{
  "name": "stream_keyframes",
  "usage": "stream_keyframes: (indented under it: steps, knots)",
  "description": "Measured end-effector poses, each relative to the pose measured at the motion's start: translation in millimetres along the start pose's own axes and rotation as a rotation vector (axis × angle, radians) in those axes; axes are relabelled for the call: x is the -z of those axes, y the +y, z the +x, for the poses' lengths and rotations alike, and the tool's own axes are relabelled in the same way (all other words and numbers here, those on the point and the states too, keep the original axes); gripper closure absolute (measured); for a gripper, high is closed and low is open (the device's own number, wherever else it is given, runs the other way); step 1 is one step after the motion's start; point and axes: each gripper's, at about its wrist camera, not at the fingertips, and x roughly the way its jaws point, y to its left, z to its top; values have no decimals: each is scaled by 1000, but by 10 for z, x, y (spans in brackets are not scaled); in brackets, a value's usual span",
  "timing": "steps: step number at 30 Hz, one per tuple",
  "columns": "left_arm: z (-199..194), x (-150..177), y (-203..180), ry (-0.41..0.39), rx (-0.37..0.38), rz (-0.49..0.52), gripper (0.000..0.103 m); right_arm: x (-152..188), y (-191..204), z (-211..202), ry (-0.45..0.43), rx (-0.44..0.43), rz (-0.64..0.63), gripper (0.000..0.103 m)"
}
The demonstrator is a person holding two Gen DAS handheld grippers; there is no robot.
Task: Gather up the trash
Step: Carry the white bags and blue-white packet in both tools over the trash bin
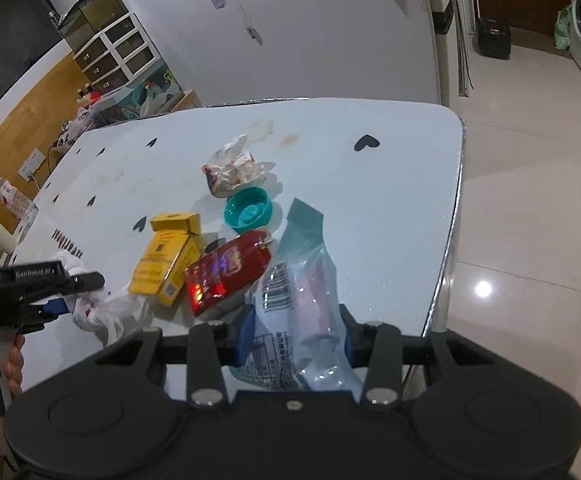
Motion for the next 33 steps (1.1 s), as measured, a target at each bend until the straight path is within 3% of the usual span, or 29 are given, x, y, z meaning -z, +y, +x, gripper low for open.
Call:
stream_keyframes:
  steps: [13,24,33]
  knots:
    - [-507,514,-346,12,40,291,58,300,196,-400,-37,53,-26,61]
    - [-886,842,-603,8,87,365,59,558,303,-766,-82,106,-70,61]
    - [-1030,1136,-897,16,120,417,58,811,118,-1060,-109,147,-53,61]
